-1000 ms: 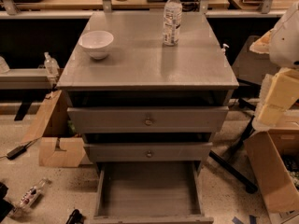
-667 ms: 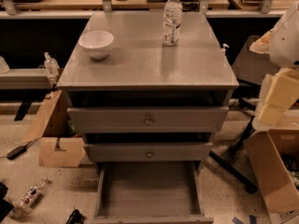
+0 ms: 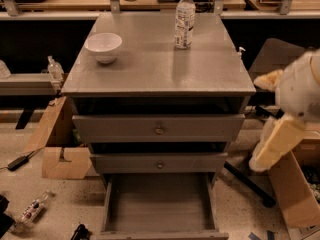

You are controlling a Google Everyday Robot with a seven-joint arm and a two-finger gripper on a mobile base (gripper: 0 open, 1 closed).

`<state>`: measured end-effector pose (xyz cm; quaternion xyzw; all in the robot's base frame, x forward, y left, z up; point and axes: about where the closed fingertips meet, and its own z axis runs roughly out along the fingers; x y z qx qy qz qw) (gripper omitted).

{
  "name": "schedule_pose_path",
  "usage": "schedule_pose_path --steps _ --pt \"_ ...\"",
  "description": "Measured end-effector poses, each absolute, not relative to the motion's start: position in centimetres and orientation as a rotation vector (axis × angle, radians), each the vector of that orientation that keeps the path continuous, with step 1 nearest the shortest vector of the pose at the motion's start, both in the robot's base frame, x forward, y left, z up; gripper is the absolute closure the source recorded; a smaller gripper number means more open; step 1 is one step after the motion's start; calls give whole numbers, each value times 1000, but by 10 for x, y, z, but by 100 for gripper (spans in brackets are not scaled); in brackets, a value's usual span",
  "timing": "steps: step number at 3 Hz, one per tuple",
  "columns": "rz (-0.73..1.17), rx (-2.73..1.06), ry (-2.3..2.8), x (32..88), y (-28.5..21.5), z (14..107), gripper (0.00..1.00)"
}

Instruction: Close bottom drawer

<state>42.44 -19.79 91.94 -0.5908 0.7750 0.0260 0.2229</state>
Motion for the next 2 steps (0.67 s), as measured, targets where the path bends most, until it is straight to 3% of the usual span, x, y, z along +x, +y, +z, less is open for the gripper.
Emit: schedule_pose_path --steps 2 --pt "339 -1558 2135 395 -150 721 0"
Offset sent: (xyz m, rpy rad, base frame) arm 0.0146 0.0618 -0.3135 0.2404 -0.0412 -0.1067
